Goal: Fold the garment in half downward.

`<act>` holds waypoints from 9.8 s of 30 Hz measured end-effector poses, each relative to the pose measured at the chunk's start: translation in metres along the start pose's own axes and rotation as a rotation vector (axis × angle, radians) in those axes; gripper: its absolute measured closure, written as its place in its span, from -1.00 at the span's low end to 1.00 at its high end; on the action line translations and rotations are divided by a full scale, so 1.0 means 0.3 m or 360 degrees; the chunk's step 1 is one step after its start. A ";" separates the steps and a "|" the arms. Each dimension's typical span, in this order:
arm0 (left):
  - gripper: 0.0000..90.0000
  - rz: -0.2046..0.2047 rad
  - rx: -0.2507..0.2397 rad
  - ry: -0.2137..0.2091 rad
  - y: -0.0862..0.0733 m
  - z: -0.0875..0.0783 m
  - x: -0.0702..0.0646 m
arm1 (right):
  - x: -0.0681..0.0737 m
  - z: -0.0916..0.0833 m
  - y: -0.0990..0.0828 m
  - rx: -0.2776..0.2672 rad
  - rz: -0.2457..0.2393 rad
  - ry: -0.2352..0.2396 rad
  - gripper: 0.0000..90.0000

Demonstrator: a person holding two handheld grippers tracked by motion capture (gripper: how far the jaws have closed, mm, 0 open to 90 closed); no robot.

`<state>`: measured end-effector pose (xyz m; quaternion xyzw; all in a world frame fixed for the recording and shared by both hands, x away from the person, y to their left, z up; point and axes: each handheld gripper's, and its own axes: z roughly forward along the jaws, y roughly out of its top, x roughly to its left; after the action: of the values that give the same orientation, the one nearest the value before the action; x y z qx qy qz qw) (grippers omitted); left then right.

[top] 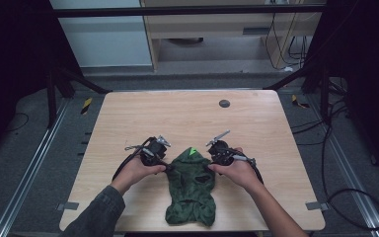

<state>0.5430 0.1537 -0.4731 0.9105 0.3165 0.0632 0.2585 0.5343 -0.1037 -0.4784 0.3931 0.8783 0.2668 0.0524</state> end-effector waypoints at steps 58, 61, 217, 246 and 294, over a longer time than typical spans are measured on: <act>0.82 0.0064 -0.0083 -0.0130 -0.011 -0.031 -0.043 | 0.057 -0.063 0.036 -0.0017 -0.0284 0.0067 0.89; 0.82 0.0073 -0.0090 -0.0121 -0.009 -0.036 -0.044 | 0.055 -0.068 0.038 -0.0023 -0.0289 0.0066 0.89; 0.41 0.0068 -0.0475 0.0126 -0.174 -0.102 -0.178 | 0.236 -0.123 -0.131 -0.0373 -0.0618 -0.0126 0.54; 0.34 0.0051 -0.0569 0.0153 -0.172 -0.164 -0.173 | 0.223 -0.131 -0.179 -0.0357 -0.0578 -0.0131 0.31; -0.84 0.0006 -0.0453 0.0137 -0.217 -0.192 -0.194 | 0.124 -0.222 -0.228 -0.0372 -0.0478 -0.0175 -0.87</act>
<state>0.4454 0.1865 -0.4540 0.8616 0.3134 0.1471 0.3711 0.4434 -0.1429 -0.4521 0.2628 0.8860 0.3343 0.1849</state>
